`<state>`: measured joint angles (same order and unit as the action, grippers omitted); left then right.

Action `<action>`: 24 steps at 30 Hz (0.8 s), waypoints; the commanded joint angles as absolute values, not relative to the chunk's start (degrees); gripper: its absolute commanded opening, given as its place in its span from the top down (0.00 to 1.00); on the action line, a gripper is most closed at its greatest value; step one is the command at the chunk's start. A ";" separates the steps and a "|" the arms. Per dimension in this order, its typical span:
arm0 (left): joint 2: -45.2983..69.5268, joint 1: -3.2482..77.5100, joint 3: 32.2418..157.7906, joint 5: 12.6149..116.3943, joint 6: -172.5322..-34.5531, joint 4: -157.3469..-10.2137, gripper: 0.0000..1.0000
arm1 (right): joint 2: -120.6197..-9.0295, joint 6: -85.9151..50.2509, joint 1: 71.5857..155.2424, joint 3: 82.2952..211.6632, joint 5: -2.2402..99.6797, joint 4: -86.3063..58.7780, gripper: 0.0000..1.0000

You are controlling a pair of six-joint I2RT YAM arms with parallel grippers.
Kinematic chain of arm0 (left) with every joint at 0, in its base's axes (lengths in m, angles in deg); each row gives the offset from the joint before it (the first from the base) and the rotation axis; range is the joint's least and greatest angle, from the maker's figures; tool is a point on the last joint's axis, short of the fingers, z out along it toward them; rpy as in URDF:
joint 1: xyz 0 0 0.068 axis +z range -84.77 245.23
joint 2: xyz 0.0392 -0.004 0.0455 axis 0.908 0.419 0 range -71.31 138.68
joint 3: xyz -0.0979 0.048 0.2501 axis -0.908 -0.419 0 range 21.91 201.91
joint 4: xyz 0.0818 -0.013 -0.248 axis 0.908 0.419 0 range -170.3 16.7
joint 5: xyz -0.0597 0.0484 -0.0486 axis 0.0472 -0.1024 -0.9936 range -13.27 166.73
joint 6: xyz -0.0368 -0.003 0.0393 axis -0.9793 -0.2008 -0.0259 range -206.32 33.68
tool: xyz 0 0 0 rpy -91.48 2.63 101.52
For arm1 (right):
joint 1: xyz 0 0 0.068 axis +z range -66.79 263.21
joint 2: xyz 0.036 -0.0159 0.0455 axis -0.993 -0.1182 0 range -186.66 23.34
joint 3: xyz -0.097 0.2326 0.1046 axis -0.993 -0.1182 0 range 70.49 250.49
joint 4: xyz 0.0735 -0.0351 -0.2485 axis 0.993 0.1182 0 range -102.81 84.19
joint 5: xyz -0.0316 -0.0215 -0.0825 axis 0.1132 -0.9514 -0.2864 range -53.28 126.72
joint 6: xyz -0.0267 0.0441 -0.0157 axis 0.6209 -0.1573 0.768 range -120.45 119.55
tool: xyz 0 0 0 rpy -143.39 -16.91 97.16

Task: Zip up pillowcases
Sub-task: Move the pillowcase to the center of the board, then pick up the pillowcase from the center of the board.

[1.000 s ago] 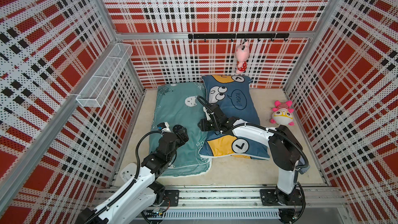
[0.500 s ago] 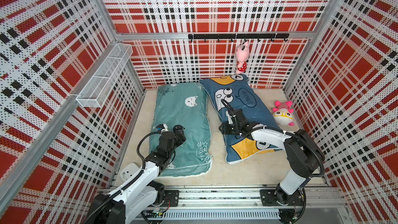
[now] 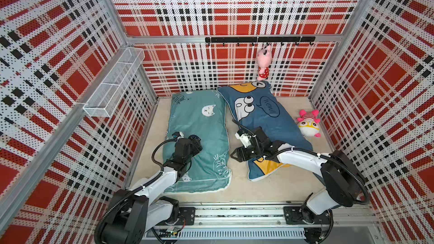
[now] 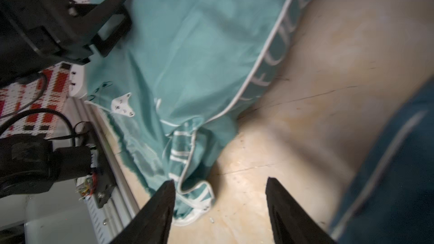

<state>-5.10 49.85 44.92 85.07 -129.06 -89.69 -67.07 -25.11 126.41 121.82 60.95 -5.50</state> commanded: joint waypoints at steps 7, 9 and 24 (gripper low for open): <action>-4.90 50.63 45.66 84.05 -127.63 -94.17 0.26 | -72.13 -29.74 131.39 117.22 63.98 -23.53 0.04; -5.07 50.55 45.64 83.85 -127.42 -93.99 0.26 | -74.13 -29.89 133.09 118.25 63.37 -24.15 0.04; -7.25 50.61 43.40 82.80 -127.81 -95.13 0.28 | -71.83 -41.66 136.03 104.63 66.22 -40.74 0.17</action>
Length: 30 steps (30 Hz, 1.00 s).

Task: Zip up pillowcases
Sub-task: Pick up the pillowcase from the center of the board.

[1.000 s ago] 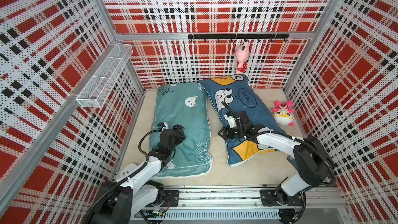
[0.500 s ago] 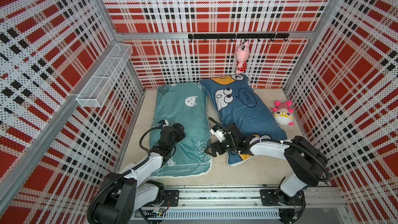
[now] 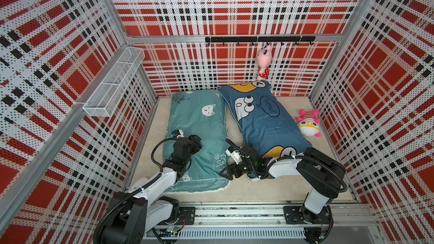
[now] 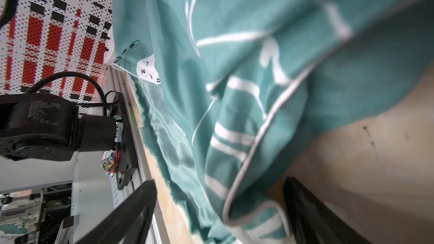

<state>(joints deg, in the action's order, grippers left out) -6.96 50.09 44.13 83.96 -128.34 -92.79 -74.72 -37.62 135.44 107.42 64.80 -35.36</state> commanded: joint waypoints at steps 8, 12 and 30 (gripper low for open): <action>-5.55 50.58 42.74 82.27 -127.54 -96.59 0.29 | -66.59 -46.62 136.03 100.34 66.41 -45.73 0.37; -4.70 50.64 42.74 81.78 -127.63 -97.16 0.29 | -64.93 -47.47 136.03 99.60 66.03 -46.04 0.46; -2.45 49.41 43.71 82.15 -127.81 -98.05 0.28 | -66.55 -49.18 136.12 98.52 66.23 -47.42 0.60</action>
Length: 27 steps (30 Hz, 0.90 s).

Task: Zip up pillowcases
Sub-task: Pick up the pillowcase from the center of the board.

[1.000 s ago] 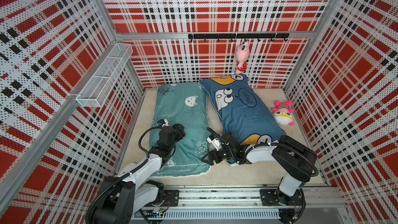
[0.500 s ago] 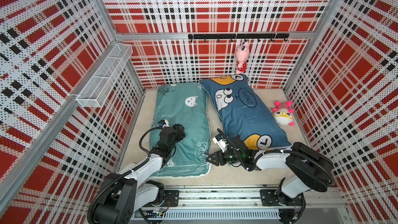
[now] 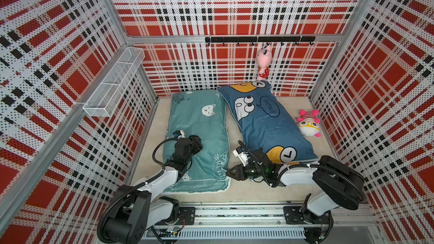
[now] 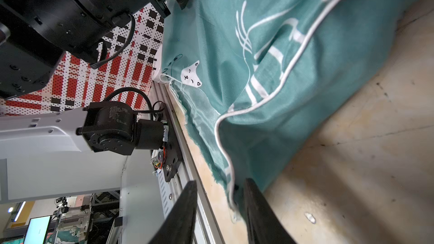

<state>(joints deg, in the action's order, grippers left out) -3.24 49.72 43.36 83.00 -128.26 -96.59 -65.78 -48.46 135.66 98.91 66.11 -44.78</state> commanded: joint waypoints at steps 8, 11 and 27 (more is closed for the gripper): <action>-1.70 49.15 44.06 81.89 -127.81 -98.22 0.28 | -68.37 -48.44 136.82 99.50 65.86 -44.37 0.64; -1.62 49.06 44.23 81.80 -127.75 -98.27 0.28 | -68.14 -48.56 137.00 99.40 65.70 -44.21 0.64; -2.22 48.23 44.21 81.56 -127.28 -98.34 0.28 | -65.45 -49.57 137.00 99.30 64.51 -42.02 0.97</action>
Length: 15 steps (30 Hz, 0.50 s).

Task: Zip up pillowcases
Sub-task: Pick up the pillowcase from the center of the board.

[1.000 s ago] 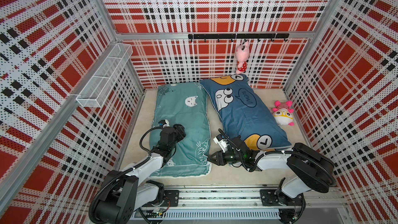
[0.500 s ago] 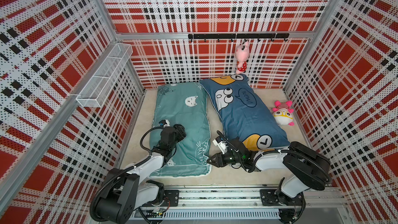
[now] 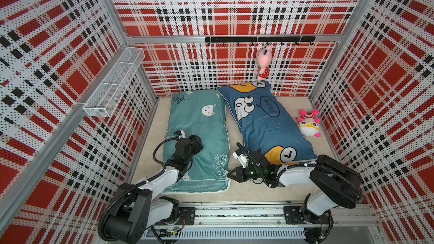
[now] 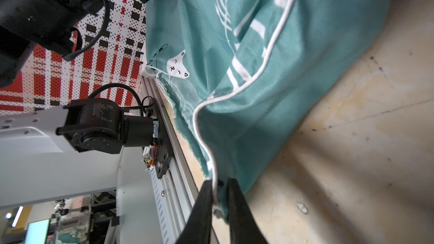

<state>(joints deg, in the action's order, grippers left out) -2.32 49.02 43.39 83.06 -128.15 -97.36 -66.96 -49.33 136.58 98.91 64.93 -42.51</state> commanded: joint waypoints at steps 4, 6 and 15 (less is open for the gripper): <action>-4.48 47.19 44.97 83.03 -127.06 -96.92 0.28 | -63.88 -50.51 136.96 99.07 63.08 -41.33 1.00; -6.00 46.37 46.17 84.00 -126.77 -94.87 0.27 | -62.72 -51.76 137.00 98.90 62.08 -41.16 1.00; -15.97 37.67 55.32 91.83 -123.90 -76.99 0.15 | -56.97 -60.78 137.00 101.84 56.15 -30.69 1.00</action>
<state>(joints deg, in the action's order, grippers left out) -12.44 39.76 52.26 88.00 -125.98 -84.66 -59.14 -56.70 136.62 99.74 59.70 -35.84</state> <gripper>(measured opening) 0.847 0.057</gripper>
